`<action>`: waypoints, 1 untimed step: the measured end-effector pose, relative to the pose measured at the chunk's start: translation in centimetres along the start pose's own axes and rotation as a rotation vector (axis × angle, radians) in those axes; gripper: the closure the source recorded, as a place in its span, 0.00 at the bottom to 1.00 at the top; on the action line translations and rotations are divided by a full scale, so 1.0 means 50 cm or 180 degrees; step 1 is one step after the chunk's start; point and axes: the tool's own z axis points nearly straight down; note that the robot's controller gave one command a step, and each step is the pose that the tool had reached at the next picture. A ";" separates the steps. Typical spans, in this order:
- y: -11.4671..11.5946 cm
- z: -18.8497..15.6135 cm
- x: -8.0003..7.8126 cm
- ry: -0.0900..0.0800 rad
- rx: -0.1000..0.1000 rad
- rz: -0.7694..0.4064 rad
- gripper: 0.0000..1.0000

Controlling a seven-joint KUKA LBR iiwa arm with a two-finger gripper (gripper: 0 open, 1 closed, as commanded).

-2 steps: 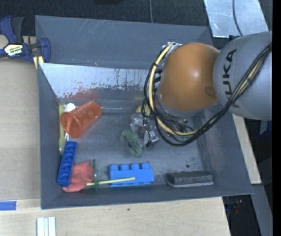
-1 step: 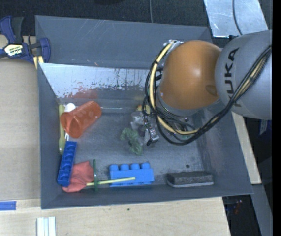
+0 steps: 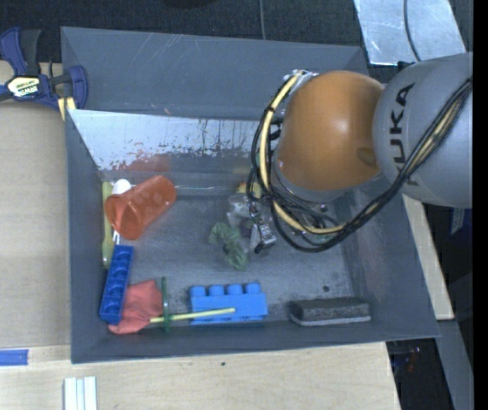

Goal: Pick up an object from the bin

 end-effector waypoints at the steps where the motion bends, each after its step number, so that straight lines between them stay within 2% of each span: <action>1: -0.001 -0.053 -0.001 0.0003 0.0000 0.0005 1.00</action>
Offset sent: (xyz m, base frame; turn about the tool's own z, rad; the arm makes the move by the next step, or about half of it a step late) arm -0.0011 -0.0002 0.0426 0.0011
